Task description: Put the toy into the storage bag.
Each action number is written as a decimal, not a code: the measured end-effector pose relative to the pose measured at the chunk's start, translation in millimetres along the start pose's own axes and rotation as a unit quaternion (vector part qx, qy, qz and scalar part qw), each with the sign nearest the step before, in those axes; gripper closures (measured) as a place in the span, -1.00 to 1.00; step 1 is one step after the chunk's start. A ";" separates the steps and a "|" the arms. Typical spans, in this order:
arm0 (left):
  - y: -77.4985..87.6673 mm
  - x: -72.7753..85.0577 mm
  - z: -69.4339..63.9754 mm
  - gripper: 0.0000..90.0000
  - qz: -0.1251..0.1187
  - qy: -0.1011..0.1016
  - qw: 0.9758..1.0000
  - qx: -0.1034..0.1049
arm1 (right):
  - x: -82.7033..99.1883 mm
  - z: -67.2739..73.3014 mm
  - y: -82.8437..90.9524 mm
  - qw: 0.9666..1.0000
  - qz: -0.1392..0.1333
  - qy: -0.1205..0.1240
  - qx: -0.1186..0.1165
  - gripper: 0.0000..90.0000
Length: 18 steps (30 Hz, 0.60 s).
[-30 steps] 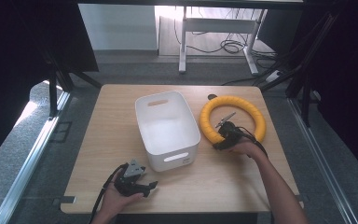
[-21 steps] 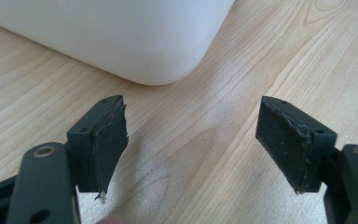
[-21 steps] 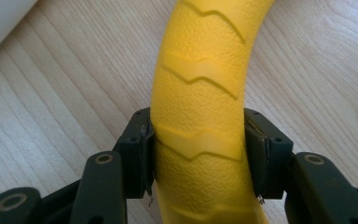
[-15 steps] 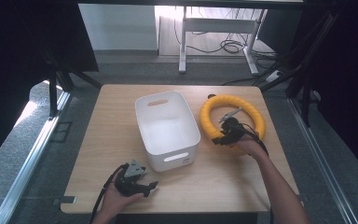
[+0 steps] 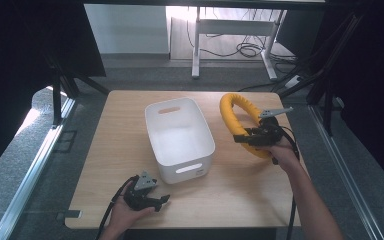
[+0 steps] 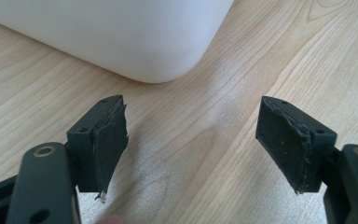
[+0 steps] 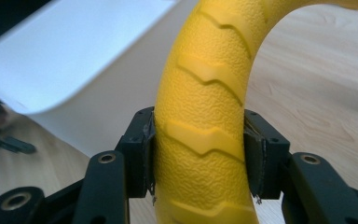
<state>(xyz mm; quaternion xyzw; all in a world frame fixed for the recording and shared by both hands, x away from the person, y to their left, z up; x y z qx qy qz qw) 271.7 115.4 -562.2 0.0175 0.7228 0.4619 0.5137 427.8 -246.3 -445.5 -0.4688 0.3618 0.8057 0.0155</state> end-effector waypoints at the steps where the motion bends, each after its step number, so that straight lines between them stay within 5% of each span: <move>1: -0.1 0.0 -0.1 -0.45 0.000 0.000 1.000 0.000 | -0.7 2.0 2.6 1.000 -0.008 0.000 -0.005 0.14; 11: -1.1 0.0 -1.1 -0.45 0.002 -0.002 1.000 0.001 | -4.0 21.7 29.1 0.996 -0.080 -0.002 -0.039 0.14; 18: -2.2 0.2 -1.6 -0.45 0.003 -0.002 1.000 0.002 | -6.2 30.6 39.4 0.994 -0.100 0.005 -0.046 0.14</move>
Point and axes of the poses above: each handheld gripper's, and its own axes: y roughly backward along the jaws, x roughly out of its underside, z roughly to its left, the point moved 4 cm from there along -y, roughly forward along the jaws, and after that the axes turned 3 degrees about -y, right-handed, at the moved point
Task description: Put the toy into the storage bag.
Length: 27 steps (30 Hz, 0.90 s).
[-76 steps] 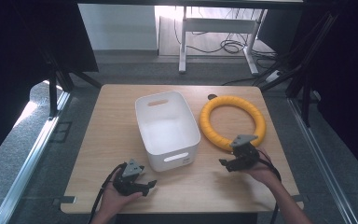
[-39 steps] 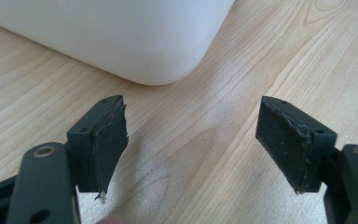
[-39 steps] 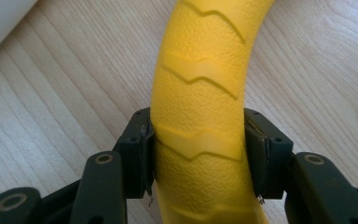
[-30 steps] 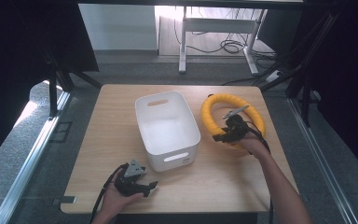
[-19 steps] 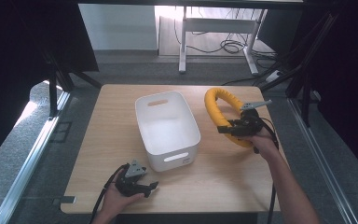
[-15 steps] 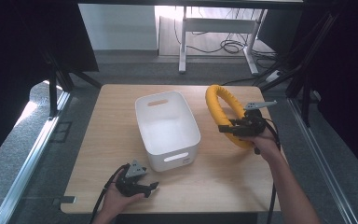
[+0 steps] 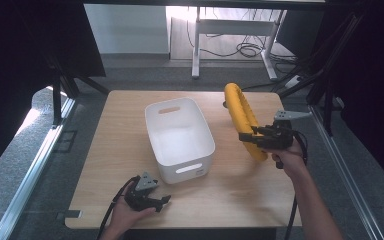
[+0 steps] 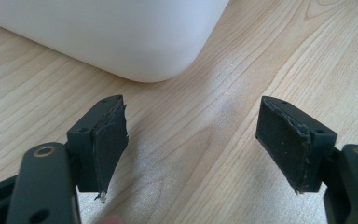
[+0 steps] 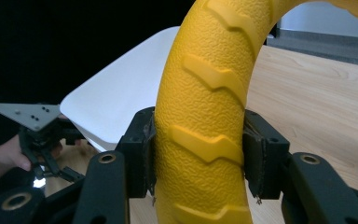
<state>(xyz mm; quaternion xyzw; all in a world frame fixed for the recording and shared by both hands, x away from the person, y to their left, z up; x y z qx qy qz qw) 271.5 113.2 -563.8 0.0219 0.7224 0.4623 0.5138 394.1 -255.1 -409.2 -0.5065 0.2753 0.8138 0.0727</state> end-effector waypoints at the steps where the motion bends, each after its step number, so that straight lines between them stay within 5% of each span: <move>1: 0.0 0.0 0.0 -0.45 0.000 0.000 1.000 0.000 | -1.1 1.8 1.7 1.000 -0.004 -0.001 -0.004 0.14; 27: -0.7 0.7 0.3 -0.45 0.002 0.001 1.000 -0.001 | -19.0 41.0 14.0 0.997 -0.052 0.027 -0.056 0.14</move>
Point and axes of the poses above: each handheld gripper's, and its own axes: y roughly backward along the jaws, x roughly out of its underside, z roughly to its left, the point moved 4 cm from there along -y, roughly forward along the jaws, and after that the axes turned 3 degrees about -y, right-handed, at the moved point
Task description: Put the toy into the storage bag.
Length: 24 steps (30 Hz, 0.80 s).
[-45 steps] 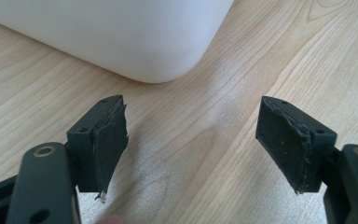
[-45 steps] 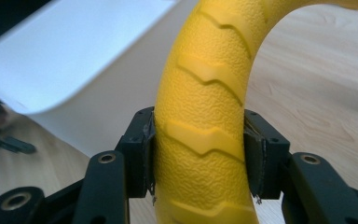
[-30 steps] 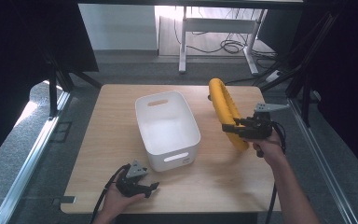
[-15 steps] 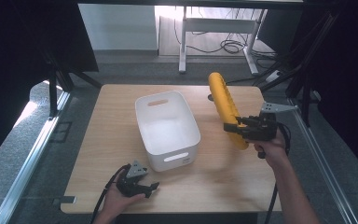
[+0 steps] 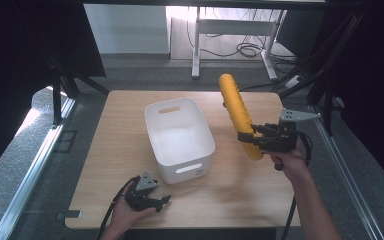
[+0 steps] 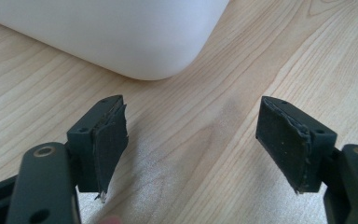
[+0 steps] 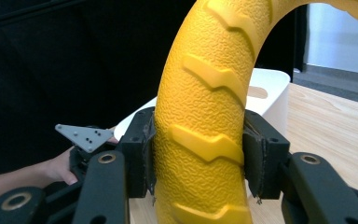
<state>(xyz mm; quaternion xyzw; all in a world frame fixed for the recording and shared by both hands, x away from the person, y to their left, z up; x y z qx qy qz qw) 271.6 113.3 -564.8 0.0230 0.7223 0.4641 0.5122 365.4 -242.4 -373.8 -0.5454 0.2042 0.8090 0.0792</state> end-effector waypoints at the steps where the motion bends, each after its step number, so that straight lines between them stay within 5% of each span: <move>1: -0.1 0.1 0.1 -0.45 0.000 0.000 1.000 0.000 | -0.4 0.7 -0.4 1.000 0.000 0.001 -0.002 0.14; 24: 1.1 0.0 0.9 -0.45 -0.003 0.003 1.000 -0.002 | -20.4 23.4 -10.8 0.999 -0.006 0.026 -0.022 0.14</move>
Point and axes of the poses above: each handheld gripper's, and its own axes: y roughly backward along the jaws, x roughly out of its underside, z roughly to its left, the point moved 4 cm from there along -y, roughly forward along the jaws, and after that the axes turned 3 degrees about -y, right-handed, at the moved point
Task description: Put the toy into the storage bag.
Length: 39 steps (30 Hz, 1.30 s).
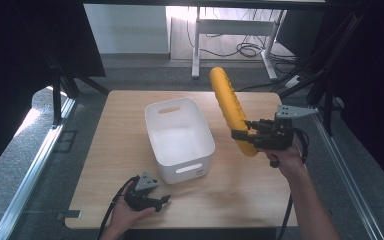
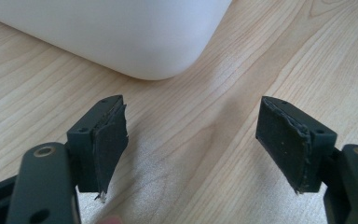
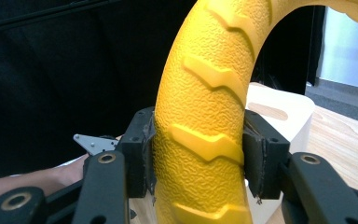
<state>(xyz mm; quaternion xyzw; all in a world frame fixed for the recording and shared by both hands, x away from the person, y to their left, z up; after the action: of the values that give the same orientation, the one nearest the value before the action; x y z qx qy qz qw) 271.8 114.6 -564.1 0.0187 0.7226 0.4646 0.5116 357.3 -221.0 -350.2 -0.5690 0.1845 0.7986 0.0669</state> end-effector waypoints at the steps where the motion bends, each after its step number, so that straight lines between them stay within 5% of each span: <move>1: -0.1 0.0 0.0 -0.45 0.000 0.000 1.000 0.000 | -1.4 0.9 -1.1 1.000 0.000 0.003 -0.001 0.14; 39: 1.2 -0.1 0.9 -0.45 -0.001 0.002 1.000 0.001 | -37.2 34.5 -38.1 0.998 -0.006 0.037 -0.058 0.14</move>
<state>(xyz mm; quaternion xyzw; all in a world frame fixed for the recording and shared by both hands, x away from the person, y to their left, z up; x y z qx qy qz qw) 272.1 115.8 -563.2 0.0175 0.7243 0.4633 0.5104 351.7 -169.2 -314.0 -0.6020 0.1365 0.7861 0.0316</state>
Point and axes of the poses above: each handheld gripper's, and its own axes: y roughly backward along the jaws, x roughly out of its underside, z roughly to its left, the point moved 4 cm from there along -y, roughly forward along the jaws, and after that the axes turned 3 degrees about -y, right-handed, at the moved point
